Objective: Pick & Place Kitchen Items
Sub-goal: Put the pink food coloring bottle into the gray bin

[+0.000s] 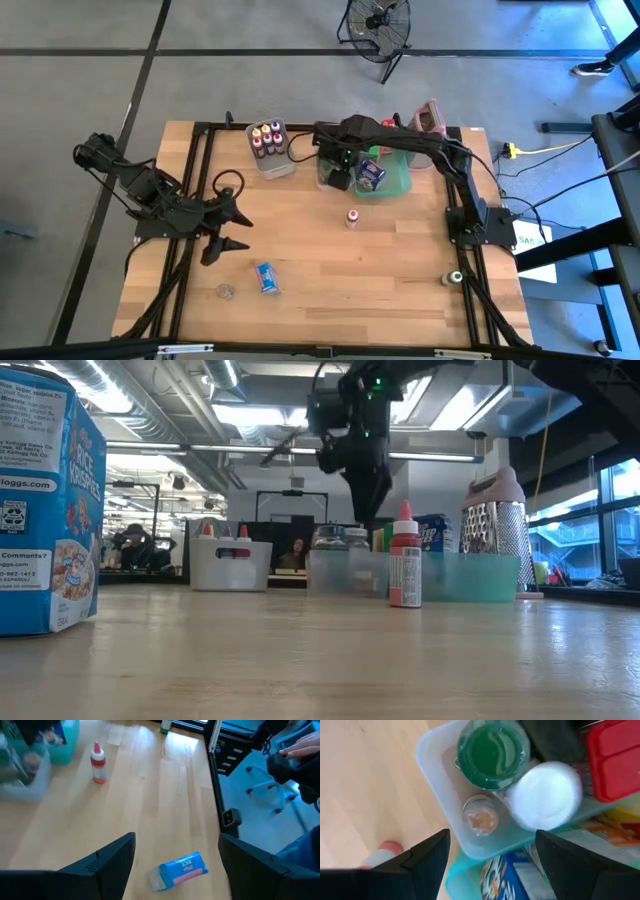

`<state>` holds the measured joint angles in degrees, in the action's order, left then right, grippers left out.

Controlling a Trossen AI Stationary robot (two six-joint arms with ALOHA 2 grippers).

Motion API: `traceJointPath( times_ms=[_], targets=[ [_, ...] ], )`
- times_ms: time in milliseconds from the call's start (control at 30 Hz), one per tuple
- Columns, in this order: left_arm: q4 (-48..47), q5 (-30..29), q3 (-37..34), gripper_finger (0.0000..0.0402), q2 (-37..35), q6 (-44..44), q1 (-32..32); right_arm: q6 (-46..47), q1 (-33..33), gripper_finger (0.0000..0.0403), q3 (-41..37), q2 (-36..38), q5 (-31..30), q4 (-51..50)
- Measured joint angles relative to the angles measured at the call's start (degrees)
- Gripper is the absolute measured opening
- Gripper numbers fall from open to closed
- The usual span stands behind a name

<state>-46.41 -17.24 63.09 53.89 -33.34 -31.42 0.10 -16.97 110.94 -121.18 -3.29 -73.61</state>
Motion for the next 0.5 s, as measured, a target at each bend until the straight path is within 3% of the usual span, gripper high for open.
traceJointPath(
  times_ms=[167, 500],
  targets=[
    [-0.1, 1.7, 0.0, 0.0281, 0.0, -2.4, 0.0, 2.5, 1.1, 0.0295, 6.1, 0.0, -0.1, -6.5],
    [-0.1, 1.8, 0.0, 0.0281, 0.0, 1.3, 0.0, 8.9, 7.0, 0.0295, 21.9, 0.0, 0.3, -16.5]
  ],
)
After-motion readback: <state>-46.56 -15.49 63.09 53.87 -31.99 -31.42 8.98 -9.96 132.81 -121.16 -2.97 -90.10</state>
